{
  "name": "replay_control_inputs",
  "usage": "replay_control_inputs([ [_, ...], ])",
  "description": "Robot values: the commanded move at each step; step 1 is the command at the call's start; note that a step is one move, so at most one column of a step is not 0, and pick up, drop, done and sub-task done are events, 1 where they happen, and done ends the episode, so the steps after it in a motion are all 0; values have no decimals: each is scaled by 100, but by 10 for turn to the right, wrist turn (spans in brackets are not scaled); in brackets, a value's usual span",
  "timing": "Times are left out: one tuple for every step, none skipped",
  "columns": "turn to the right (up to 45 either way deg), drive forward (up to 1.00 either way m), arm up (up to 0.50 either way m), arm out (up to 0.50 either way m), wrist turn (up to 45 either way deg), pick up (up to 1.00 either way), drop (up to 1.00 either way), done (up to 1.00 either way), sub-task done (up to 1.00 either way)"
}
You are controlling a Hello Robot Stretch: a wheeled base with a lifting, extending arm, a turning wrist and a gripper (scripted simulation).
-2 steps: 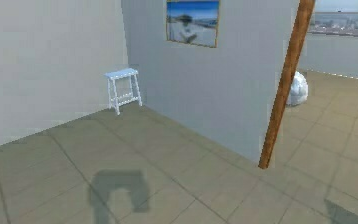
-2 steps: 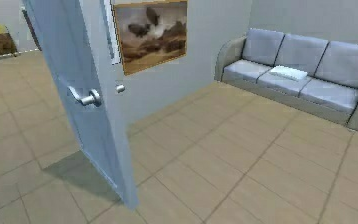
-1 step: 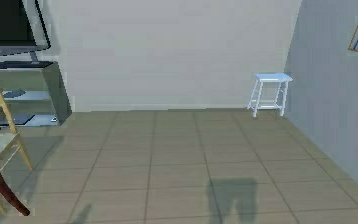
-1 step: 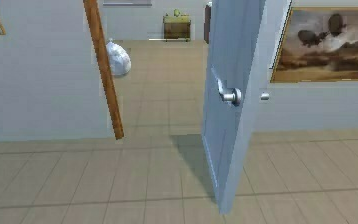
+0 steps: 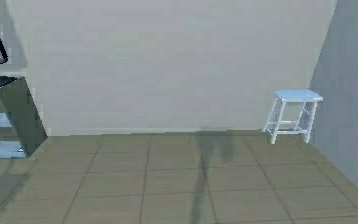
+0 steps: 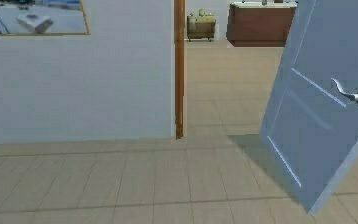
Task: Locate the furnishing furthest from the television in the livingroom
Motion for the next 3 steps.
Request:
replay_control_inputs([
  [-420, 0, 0, 0, 0, 0, 0, 0, 0],
  [0, 50, 0, 0, 0, 0, 0, 0, 0],
  [210, 0, 0, 0, 0, 0, 0, 0, 0],
])
